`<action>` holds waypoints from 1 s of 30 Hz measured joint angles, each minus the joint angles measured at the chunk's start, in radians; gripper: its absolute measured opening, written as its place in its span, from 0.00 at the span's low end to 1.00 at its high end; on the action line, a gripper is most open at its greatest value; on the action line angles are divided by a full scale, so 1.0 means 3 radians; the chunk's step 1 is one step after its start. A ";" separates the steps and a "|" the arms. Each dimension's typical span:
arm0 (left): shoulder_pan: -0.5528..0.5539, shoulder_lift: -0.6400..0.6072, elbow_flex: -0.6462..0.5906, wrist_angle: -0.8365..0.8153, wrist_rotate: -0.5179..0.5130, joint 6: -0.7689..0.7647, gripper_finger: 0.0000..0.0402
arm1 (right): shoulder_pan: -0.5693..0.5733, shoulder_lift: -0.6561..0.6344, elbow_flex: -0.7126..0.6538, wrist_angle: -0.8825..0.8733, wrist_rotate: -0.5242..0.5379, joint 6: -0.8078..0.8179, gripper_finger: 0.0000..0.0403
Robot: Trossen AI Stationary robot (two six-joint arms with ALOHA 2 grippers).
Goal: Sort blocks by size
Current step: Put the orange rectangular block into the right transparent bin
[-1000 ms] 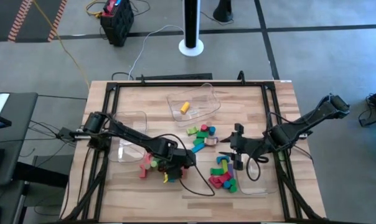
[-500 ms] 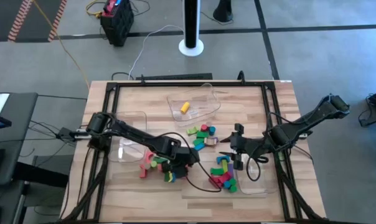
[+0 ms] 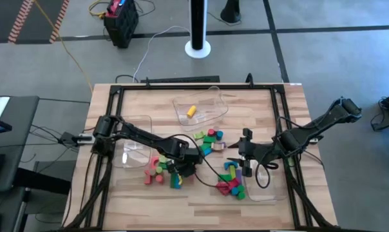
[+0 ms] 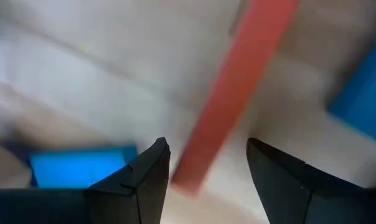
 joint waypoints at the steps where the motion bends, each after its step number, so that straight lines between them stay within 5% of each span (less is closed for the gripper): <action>1: 0.0009 -0.0006 0.0000 -0.0014 0.0000 -0.0006 0.52 | 0.0000 0.0000 0.0000 0.0000 0.0000 -0.0001 0.61; 10: -0.0004 -0.0008 0.0000 -0.0038 0.0227 -0.0008 0.34 | 0.0000 0.0000 0.0000 -0.0023 0.0000 -0.0004 0.61; 19: -0.0082 -0.0009 0.0000 0.0047 0.0243 0.0131 0.30 | 0.0019 0.0000 0.0000 -0.0023 0.0000 -0.0001 0.61; 26: -0.0042 -0.0010 0.0000 0.0045 0.0231 0.0040 0.14 | 0.0019 0.0000 0.0000 -0.0022 0.0000 0.0000 0.61; 30: -0.0009 -0.0010 0.0000 0.0045 0.0229 -0.0012 0.13 | 0.0019 0.0000 0.0000 -0.0022 0.0000 0.0001 0.61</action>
